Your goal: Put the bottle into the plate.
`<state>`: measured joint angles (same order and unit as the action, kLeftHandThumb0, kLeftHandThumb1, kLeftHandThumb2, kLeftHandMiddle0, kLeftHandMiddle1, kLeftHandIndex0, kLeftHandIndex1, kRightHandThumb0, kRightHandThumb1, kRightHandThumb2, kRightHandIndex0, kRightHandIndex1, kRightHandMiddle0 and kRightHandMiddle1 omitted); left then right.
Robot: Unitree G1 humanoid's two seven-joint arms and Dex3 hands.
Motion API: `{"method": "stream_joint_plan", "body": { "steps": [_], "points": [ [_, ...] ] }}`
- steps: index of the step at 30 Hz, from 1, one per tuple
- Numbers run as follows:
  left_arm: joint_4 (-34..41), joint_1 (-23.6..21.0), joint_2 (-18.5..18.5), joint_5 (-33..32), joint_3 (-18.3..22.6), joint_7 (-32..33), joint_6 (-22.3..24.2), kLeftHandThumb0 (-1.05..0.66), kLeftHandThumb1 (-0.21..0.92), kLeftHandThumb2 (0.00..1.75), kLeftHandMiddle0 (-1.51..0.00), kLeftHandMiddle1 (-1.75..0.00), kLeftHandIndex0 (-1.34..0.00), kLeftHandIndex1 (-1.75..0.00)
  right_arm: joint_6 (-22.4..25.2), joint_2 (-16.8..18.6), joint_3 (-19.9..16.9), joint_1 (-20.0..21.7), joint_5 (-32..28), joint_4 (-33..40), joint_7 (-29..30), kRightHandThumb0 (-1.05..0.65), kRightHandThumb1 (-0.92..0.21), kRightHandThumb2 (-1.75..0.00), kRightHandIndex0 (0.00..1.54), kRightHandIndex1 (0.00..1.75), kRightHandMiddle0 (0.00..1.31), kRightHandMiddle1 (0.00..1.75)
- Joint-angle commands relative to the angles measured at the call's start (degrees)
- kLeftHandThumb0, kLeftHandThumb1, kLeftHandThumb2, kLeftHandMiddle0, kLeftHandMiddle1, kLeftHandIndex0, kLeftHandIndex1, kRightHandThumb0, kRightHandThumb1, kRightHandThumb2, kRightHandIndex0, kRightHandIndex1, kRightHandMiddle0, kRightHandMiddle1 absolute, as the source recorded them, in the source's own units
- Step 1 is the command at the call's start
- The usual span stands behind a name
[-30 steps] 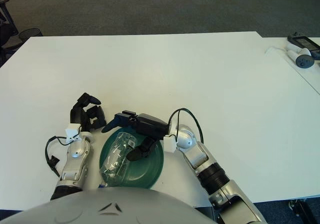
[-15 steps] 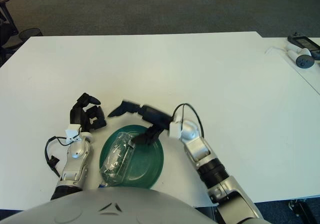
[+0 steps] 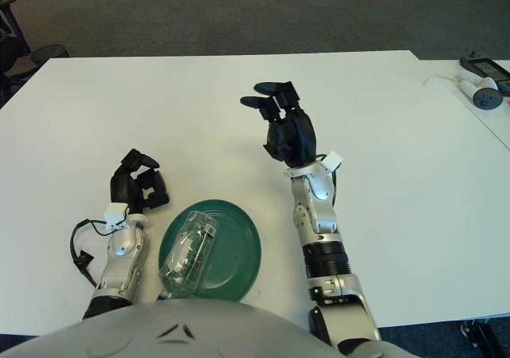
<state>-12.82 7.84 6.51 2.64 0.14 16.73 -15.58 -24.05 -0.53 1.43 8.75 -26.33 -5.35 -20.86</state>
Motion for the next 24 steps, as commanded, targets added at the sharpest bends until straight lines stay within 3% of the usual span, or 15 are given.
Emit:
{"method": "stream_joint_plan", "body": {
  "steps": [1,11,24],
  "points": [
    [-1.3,1.6,1.2,-0.4,0.3,-0.2,3.0,-0.59,0.06,1.64,-1.36,-1.75,-0.83,-1.75,1.5,1.7,-3.1,-0.8,-0.8,1.1,3.5,-0.75,-0.89,-0.71,0.18,1.17,0.05,1.38],
    [0.7,2.4,1.3,-0.6,0.1,-0.6,5.3,-0.59,0.06,1.63,-1.36,-1.75,-0.83,-1.75,-0.5,4.8,-7.9,1.2,1.3,-5.0,7.2,-0.79,-0.92,-0.76,0.14,1.13,0.0,1.33],
    [2.8,3.8,1.5,-0.8,-0.1,-0.9,6.0,-0.59,0.06,1.63,-1.36,-1.75,-0.83,-1.75,1.7,7.1,-7.3,-2.2,7.2,-4.9,11.5,-0.75,-0.92,-0.79,0.12,1.13,0.0,1.31]
  ]
}}
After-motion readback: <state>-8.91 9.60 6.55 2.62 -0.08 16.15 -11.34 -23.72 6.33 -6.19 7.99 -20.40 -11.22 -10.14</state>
